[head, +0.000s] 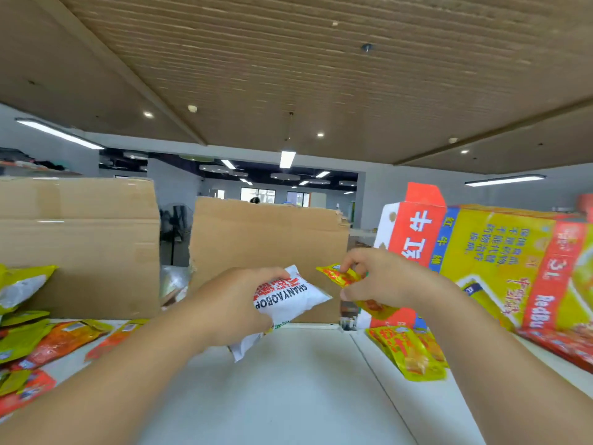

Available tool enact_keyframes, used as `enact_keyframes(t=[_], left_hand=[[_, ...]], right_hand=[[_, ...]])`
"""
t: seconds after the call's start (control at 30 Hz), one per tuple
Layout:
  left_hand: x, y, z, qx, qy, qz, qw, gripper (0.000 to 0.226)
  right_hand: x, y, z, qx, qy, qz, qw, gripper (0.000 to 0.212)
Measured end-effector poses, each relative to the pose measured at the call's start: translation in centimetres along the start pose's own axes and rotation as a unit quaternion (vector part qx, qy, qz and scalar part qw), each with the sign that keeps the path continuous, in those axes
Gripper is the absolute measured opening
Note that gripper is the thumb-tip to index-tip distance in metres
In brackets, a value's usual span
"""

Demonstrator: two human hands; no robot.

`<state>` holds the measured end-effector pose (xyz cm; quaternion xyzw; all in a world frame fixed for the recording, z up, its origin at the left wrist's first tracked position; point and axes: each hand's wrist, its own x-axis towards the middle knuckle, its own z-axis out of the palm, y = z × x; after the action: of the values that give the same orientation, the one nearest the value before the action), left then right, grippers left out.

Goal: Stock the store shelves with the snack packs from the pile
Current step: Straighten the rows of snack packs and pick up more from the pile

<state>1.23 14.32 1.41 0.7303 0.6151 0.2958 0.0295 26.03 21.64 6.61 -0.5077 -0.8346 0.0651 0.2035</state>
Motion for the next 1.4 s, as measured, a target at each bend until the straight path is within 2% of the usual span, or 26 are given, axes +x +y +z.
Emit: enact_keyframes(t=[0.13, 0.33, 0.5, 0.63, 0.8, 1.03, 1.4], left_hand=[[1.2, 7.1, 2.5, -0.043, -0.034, 0.019, 0.998, 0.065], [3.0, 17.4, 7.0, -0.084, -0.036, 0.076, 0.993, 0.067], [3.9, 23.7, 10.4, 0.009, 0.002, 0.117, 0.993, 0.07], [4.2, 26.2, 12.2, 0.038, -0.005, 0.112, 0.993, 0.068], [4.1, 25.8, 12.7, 0.043, -0.014, 0.075, 0.996, 0.068], [4.7, 21.3, 10.2, 0.041, -0.044, 0.01, 0.998, 0.067], [8.4, 13.1, 8.4, 0.032, -0.107, -0.002, 0.994, 0.066]], right_hand=[[-5.0, 6.5, -3.7, 0.015, 0.047, 0.045, 0.998, 0.039], [-12.4, 15.6, -8.4, 0.032, 0.082, 0.105, 0.99, 0.037], [-17.4, 20.9, -10.2, 0.046, 0.096, 0.122, 0.987, 0.036], [-18.8, 23.7, -10.3, 0.073, 0.096, 0.116, 0.986, 0.033], [-17.5, 24.9, -9.0, 0.073, 0.081, 0.116, 0.987, 0.034], [-13.0, 22.1, -6.1, 0.06, 0.058, 0.105, 0.991, 0.037], [-3.8, 17.5, -1.2, -0.05, -0.037, 0.149, 0.987, 0.038]])
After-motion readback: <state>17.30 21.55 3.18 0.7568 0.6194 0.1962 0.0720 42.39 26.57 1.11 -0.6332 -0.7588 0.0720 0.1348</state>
